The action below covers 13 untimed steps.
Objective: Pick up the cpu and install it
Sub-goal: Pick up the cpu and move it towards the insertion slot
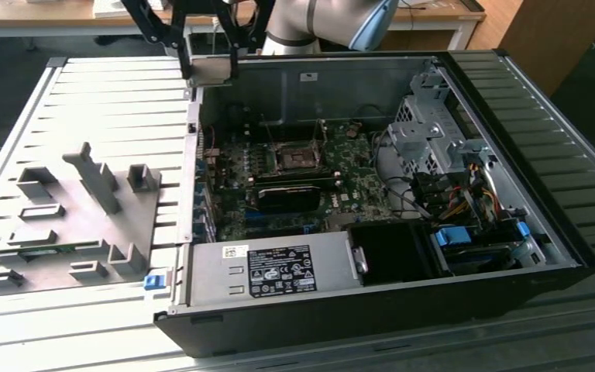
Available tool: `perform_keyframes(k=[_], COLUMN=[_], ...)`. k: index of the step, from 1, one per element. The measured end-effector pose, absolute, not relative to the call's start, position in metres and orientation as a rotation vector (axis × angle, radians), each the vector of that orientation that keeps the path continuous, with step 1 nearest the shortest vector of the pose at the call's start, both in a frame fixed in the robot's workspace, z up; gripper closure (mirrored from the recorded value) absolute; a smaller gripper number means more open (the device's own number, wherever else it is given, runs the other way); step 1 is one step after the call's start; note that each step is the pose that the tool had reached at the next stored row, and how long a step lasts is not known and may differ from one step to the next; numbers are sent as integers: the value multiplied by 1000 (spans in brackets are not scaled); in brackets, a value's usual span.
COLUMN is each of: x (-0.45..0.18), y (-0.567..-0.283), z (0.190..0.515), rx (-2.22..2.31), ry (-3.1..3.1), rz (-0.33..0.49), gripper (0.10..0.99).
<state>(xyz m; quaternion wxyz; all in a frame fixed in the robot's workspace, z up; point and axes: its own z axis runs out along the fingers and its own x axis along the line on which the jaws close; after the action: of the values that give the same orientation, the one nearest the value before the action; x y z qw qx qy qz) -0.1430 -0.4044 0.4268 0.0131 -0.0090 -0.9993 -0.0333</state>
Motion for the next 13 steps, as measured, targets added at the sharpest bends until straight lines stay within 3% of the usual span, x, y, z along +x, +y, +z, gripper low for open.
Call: perform_keyframes(k=[13], x=[-120], y=[-396], z=[427], rx=[-28], ry=[-3113], rz=[-104], gripper=[541])
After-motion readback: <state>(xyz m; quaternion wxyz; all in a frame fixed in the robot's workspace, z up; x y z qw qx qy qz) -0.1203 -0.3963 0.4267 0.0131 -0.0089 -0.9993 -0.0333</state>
